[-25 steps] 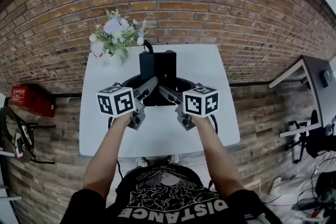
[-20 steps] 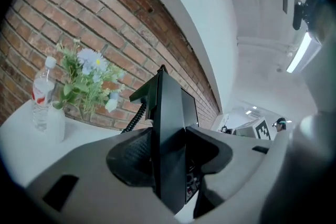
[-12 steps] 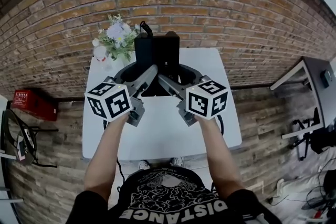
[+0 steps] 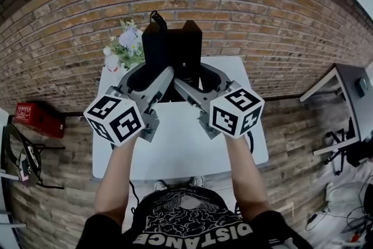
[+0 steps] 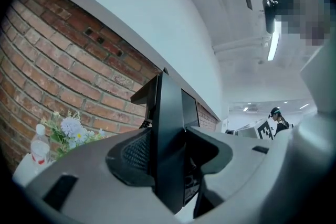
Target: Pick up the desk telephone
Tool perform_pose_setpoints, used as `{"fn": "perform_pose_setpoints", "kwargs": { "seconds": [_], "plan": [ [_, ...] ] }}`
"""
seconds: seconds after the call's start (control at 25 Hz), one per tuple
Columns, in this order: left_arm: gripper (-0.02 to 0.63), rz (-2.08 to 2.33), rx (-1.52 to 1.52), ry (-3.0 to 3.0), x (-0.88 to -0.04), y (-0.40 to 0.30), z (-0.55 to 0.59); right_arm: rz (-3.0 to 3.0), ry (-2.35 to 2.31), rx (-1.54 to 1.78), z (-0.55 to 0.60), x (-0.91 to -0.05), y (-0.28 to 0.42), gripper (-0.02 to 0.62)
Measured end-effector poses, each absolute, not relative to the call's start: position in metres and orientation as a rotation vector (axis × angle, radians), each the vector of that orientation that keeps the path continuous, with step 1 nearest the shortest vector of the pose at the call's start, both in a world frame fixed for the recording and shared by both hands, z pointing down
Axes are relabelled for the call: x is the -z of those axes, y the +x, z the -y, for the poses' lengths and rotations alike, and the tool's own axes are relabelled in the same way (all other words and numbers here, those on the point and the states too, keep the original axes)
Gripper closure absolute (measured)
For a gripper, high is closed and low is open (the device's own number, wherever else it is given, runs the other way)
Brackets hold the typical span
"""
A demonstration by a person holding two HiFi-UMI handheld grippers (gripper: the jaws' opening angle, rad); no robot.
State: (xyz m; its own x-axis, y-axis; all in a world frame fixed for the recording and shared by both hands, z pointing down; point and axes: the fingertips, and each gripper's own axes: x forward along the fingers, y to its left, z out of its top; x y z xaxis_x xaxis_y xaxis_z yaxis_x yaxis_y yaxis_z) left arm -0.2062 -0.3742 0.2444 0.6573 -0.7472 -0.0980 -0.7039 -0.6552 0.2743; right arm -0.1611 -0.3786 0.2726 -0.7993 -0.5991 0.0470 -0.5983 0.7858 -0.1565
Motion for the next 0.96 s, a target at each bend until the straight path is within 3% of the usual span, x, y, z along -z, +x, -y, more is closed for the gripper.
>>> {"fn": "perform_pose_setpoints", "kwargs": {
  "seconds": [0.96],
  "plan": [
    [0.411, 1.188, 0.312, 2.638, -0.2465, -0.2074, 0.3724, -2.987, -0.989, 0.241, 0.377, -0.2742, -0.1625, 0.322]
  ]
}}
